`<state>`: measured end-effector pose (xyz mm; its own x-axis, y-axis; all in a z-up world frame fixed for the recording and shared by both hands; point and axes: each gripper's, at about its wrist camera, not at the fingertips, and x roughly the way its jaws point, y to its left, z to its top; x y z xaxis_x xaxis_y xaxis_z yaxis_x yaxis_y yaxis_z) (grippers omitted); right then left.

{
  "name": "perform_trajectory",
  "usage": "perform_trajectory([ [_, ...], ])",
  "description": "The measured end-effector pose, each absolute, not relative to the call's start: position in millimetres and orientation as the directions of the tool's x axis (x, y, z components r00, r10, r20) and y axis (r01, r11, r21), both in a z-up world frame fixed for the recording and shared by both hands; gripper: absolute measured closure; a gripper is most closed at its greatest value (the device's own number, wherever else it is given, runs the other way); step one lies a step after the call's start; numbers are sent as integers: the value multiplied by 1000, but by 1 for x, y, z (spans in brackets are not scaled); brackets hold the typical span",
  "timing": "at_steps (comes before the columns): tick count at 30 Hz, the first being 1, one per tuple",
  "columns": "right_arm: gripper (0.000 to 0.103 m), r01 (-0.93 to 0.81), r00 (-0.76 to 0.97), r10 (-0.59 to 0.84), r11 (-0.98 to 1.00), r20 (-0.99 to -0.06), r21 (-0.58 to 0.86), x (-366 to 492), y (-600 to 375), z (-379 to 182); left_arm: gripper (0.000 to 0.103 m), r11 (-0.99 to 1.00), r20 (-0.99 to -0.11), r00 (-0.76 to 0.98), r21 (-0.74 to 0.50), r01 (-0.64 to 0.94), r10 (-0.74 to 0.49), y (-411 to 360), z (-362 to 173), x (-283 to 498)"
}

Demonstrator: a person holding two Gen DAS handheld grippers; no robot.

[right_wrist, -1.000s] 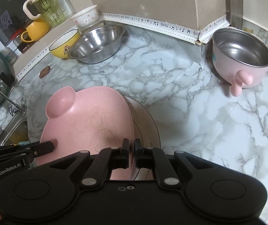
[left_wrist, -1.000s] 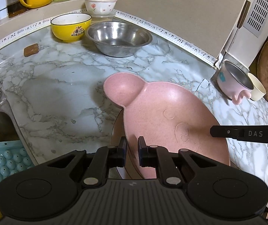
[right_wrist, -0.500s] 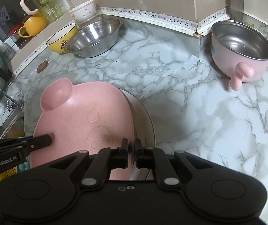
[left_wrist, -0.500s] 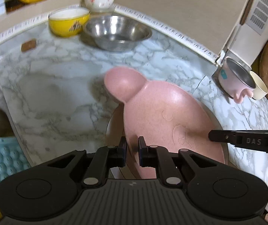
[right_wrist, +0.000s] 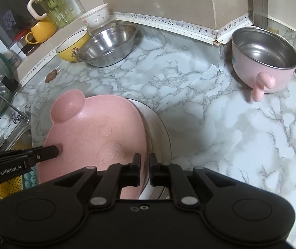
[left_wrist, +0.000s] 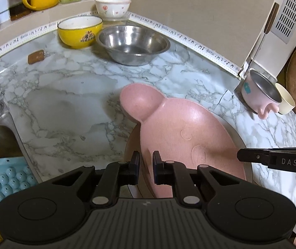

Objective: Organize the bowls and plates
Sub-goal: 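Lift the pink pig plate and lower it onto the stacked white plates, then open both grippers and withdraw from the pink pig plate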

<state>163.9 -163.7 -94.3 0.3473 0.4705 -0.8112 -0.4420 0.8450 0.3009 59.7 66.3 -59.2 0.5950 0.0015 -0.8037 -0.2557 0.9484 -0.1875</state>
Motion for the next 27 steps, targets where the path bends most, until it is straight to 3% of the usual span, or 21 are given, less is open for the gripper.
perform_trajectory([
  [4, 94, -483, 362, 488, 827, -794, 288, 156, -160, -83, 90, 951, -785, 619, -195, -241, -4, 67, -50, 56],
  [7, 94, -517, 377, 509, 809, -774, 280, 149, -155, -72, 79, 953, -764, 645, -205, -221, -15, 65, -42, 53],
  [9, 94, -539, 385, 523, 796, -761, 274, 145, -152, -65, 53, 955, -744, 668, -212, -207, -20, 64, -36, 51],
  [11, 93, -557, 388, 540, 783, -747, 276, 141, -150, -58, 36, 957, -717, 697, -207, -205, -5, 64, -29, 48],
  [27, 93, -620, 484, 572, 758, -662, 202, 137, -127, -22, 34, 967, -660, 751, -187, -170, 4, 82, -2, 64],
])
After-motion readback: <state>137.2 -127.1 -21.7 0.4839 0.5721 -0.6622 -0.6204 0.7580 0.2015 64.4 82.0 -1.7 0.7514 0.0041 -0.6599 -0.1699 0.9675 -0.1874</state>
